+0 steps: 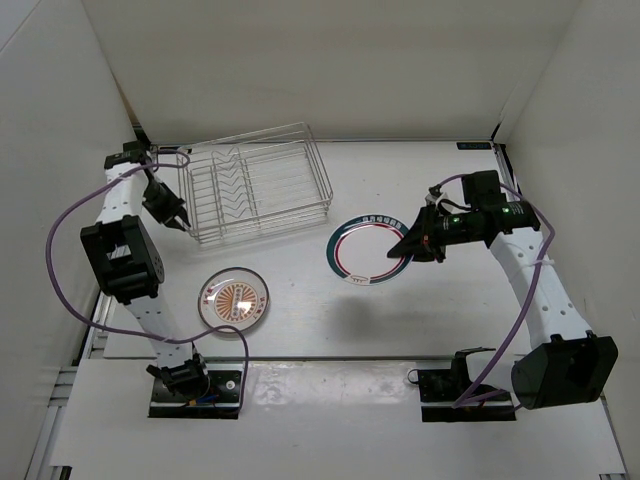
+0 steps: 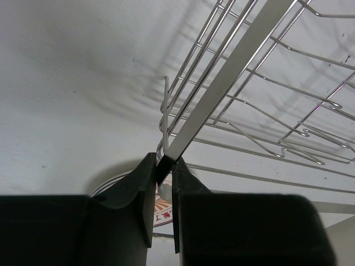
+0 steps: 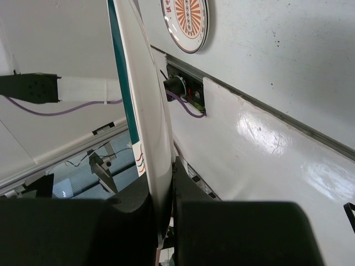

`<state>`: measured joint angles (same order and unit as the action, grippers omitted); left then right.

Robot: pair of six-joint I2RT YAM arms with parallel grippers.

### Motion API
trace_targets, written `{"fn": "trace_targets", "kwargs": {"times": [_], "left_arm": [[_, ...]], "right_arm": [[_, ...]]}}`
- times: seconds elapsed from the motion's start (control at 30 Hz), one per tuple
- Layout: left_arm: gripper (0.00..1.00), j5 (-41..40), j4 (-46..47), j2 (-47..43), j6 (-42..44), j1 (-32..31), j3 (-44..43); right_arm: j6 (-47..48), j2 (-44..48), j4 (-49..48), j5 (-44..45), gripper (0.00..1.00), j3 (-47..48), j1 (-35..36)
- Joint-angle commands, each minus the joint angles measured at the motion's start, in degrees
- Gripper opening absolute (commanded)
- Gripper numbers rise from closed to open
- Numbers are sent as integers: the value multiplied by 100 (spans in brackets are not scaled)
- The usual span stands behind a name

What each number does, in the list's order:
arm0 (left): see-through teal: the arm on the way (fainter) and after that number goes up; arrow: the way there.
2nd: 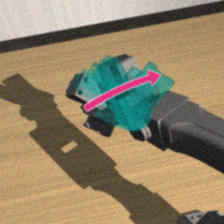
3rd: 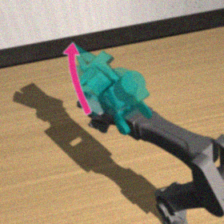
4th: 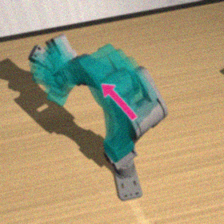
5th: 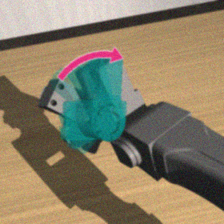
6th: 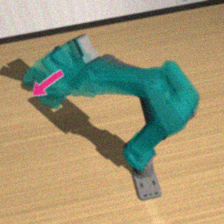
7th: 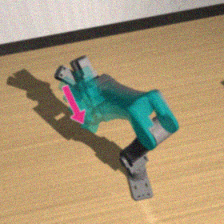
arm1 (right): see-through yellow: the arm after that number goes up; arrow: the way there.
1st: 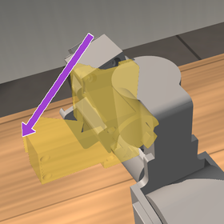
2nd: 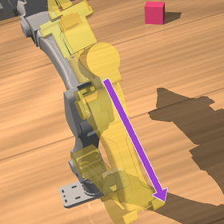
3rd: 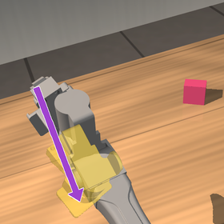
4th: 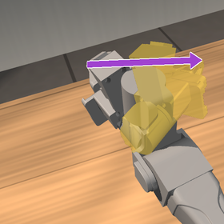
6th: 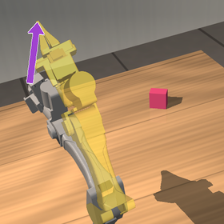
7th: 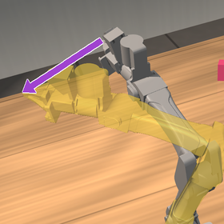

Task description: Unload the plates from the dish rack

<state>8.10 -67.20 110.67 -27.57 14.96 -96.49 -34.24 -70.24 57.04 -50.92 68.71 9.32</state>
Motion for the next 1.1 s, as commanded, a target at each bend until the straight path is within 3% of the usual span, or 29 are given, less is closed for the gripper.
{"fn": "trace_targets", "kwargs": {"times": [0.0, 0.1, 0.2, 0.33, 0.5, 1.07], "left_arm": [[3, 60, -337, 24, -258, 358, -694], [3, 148, -574, 261, -152, 507, -1038], [15, 209, -628, 323, -12, 622, -1100], [18, 333, -549, 297, 155, 657, -1083], [0, 911, -329, 157, 234, 596, -697], [0, 1528, 339, -591, 1580, -538, 130]], "right_arm": [[84, 37, 53, -199, 1, 275, -62], [75, 54, 88, -156, 1, 240, -80], [49, 45, 106, -103, 1, 152, -115], [-21, 98, 106, -76, 1, 20, -141], [-39, 229, 141, -59, 1, -77, -176], [-601, 1363, -175, 126, 1, -1008, -273]]}}
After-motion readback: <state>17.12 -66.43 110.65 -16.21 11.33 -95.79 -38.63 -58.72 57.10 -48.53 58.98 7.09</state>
